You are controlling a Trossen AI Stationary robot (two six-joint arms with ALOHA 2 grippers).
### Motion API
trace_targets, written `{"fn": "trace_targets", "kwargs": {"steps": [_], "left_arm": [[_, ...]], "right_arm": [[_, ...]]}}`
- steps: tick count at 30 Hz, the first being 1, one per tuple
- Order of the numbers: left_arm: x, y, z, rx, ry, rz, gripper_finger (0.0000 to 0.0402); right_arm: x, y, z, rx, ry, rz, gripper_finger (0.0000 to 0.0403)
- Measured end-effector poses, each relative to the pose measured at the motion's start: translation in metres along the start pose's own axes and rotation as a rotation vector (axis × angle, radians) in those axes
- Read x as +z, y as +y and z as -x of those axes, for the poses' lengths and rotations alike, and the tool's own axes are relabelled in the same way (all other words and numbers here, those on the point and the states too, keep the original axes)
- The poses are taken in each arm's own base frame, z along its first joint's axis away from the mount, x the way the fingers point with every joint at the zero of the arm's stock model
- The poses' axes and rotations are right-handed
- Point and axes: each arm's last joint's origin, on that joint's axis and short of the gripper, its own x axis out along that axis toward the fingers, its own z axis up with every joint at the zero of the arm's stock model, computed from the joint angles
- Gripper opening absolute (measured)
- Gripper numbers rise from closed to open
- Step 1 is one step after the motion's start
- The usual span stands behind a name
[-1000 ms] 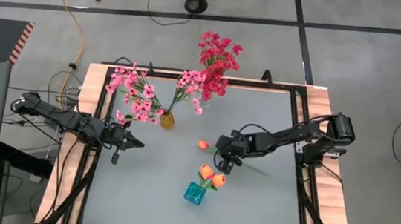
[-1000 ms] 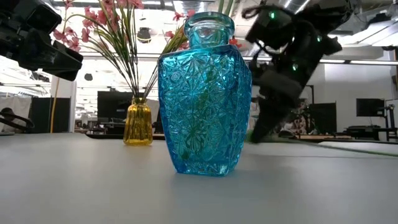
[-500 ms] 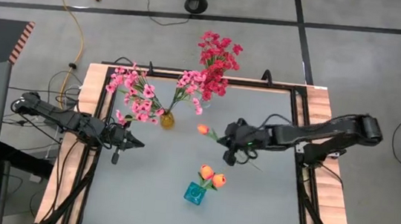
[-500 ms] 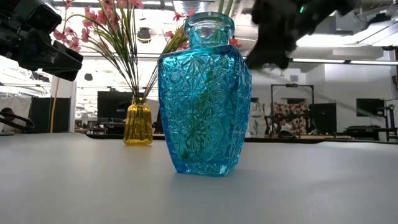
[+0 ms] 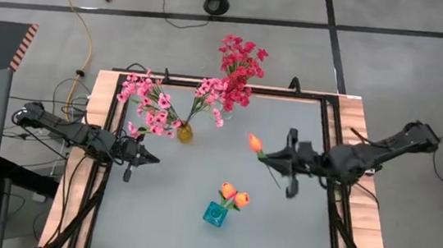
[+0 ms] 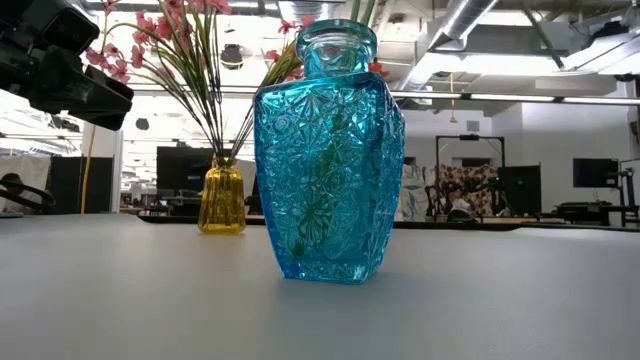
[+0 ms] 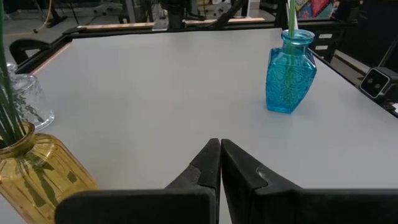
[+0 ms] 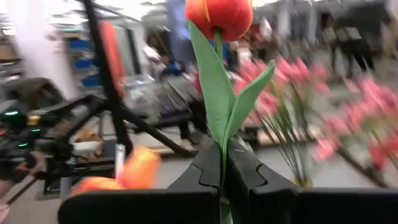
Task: Sort flowers into vase by color
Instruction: Put the orange tulip into the blue vase
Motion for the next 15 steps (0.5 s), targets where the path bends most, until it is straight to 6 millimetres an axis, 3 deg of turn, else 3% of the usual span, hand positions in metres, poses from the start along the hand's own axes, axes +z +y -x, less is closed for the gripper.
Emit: {"fn": "trace_targets", "kwargs": {"steps": [9,15], "left_arm": [[0.000,0.000,0.000,0.000,0.000,0.011,0.0000],[0.000,0.000,0.000,0.001,0.000,0.011,0.0000]], "right_arm": [[0.002,0.053,0.012,0.124,-0.152,0.178,0.0030],[-0.012,0.084,0.001,0.177,-0.255,0.252,0.0030]]}}
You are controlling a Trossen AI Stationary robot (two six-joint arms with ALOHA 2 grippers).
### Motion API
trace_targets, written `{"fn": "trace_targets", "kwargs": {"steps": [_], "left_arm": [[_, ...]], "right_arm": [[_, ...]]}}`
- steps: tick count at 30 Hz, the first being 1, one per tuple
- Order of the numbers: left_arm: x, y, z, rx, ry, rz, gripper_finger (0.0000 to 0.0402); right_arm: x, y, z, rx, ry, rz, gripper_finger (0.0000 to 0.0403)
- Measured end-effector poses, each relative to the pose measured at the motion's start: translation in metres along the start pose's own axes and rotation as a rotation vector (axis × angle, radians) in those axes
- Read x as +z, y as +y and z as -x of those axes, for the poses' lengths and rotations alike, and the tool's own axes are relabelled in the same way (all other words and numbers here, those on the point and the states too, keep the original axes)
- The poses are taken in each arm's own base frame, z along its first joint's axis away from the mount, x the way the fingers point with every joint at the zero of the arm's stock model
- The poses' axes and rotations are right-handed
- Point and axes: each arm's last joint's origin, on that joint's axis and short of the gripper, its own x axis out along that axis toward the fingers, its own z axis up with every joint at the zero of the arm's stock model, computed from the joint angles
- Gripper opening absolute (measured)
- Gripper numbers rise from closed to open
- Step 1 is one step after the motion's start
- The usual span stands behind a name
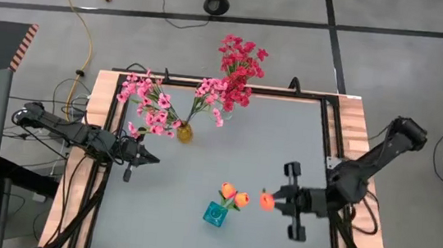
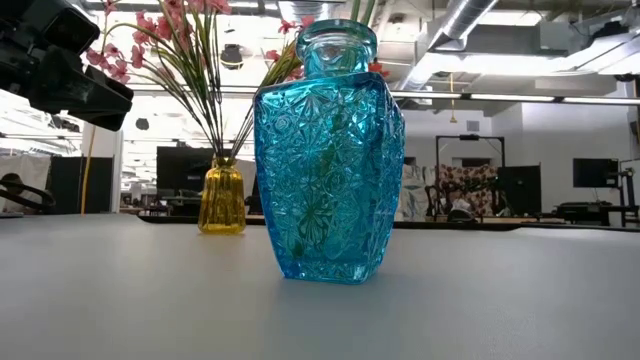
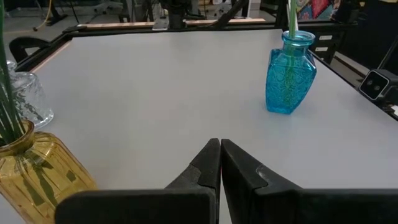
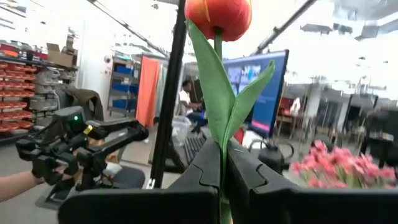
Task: Sort flowers into vase by color
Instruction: Put the orange tulip into the blue vase
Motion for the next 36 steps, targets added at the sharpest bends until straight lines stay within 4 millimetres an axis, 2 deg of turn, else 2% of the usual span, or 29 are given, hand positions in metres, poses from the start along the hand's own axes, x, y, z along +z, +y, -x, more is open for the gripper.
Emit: {"fn": "trace_targets", "kwargs": {"steps": [4,9,19,27,36], "left_arm": [[0.000,0.000,0.000,0.000,-0.001,0.000,0.0000],[0.000,0.000,0.000,0.000,0.000,0.000,0.0000],[0.000,0.000,0.000,0.000,0.000,0.000,0.0000],[0.000,0.000,0.000,0.000,0.000,0.000,0.0000],[0.000,0.000,0.000,0.000,0.000,0.000,0.0000]], "right_arm": [[-0.014,0.017,-0.011,-0.003,-0.056,0.026,0.0030],[-0.028,0.029,-0.021,-0.011,-0.118,-0.005,0.0031],[-0.048,0.046,-0.031,0.147,-0.312,-0.039,0.0030],[-0.069,0.035,-0.046,0.193,-0.395,-0.017,0.0030],[-0.087,0.010,-0.063,0.199,-0.362,-0.098,0.0031]]}}
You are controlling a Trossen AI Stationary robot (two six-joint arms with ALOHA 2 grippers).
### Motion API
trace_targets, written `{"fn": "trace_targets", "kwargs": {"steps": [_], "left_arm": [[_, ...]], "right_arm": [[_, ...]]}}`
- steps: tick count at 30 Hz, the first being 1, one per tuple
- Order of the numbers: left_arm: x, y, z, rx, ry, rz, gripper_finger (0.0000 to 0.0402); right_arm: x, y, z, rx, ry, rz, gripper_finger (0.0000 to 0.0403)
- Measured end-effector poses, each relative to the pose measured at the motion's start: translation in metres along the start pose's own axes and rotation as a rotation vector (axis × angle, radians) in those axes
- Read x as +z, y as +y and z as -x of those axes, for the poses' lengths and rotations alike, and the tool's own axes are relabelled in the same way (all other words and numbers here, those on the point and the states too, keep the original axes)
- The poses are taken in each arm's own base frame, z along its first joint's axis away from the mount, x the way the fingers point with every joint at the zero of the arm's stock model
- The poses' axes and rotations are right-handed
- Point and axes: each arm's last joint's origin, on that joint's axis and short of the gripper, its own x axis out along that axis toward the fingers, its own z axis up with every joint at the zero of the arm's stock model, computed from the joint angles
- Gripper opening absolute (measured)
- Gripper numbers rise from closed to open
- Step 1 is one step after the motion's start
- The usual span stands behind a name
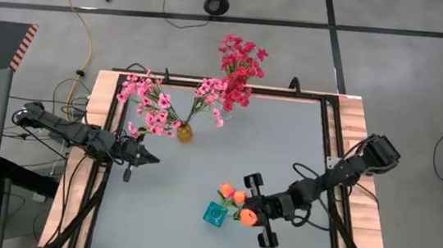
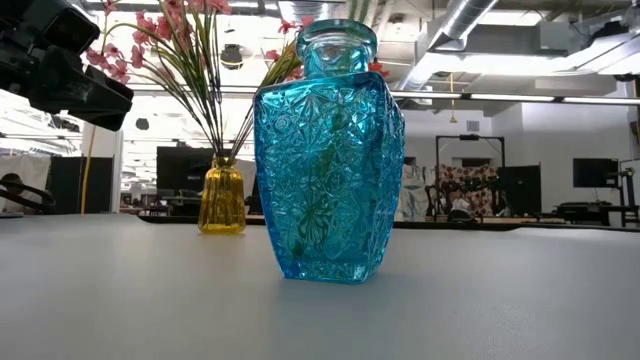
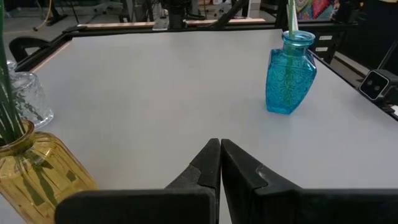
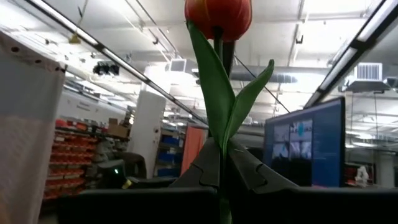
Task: Sort flowers into vase by color
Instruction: Put the orange tulip into the blue vase
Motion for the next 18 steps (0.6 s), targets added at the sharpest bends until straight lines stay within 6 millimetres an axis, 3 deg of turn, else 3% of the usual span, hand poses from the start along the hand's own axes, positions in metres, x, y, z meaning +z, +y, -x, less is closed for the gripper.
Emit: {"fn": "trace_targets", "kwargs": {"steps": [7,18], "left_arm": [[0.000,0.000,0.000,0.000,0.000,0.000,0.0000],[0.000,0.000,0.000,0.000,0.000,0.000,0.0000]], "right_arm": [[-0.006,-0.012,-0.001,-0.022,0.037,0.019,0.0031],[-0.016,-0.011,0.000,-0.004,0.137,-0.003,0.0032]]}}
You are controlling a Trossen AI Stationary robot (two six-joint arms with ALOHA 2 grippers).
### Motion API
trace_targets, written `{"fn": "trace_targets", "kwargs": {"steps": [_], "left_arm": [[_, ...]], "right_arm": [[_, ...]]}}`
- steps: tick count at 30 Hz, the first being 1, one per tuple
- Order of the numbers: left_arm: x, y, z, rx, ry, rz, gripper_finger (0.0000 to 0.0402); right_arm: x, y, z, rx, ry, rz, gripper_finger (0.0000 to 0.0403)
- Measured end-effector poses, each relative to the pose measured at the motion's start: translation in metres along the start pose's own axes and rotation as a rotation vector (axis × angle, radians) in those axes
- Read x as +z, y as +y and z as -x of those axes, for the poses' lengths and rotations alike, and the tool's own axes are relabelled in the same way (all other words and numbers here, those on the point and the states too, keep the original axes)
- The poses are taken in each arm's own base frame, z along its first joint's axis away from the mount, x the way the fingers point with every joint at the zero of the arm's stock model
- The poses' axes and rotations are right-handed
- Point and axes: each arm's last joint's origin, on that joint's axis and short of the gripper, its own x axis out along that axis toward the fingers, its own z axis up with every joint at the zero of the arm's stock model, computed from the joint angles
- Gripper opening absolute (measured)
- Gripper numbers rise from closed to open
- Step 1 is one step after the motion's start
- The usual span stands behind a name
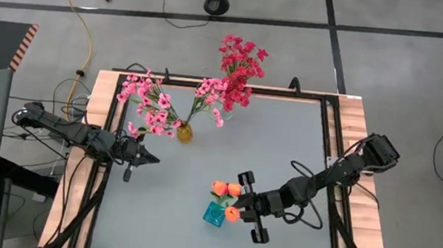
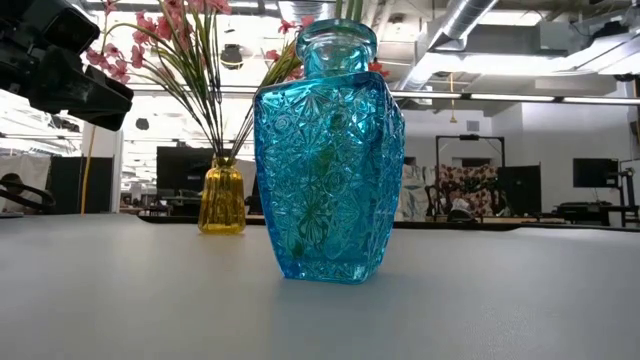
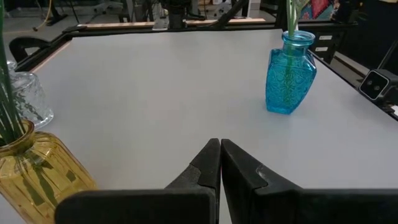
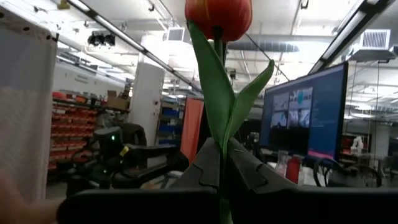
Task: Sort flowers into vase by color
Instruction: Put the orange tulip into the blue vase
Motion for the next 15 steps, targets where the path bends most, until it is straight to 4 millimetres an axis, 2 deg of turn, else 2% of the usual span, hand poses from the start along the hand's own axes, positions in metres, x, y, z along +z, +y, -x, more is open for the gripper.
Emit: {"fn": "trace_targets", "kwargs": {"steps": [6,15], "left_arm": [[0.0000,0.0000,0.0000,0.000,0.000,0.000,0.0000],[0.0000,0.0000,0.0000,0.000,0.000,0.000,0.0000]], "right_arm": [[-0.0032,-0.0026,-0.0002,-0.004,0.028,0.006,0.0032],[-0.0084,-0.0051,-0.0003,-0.015,0.081,0.012,0.0057]]}}
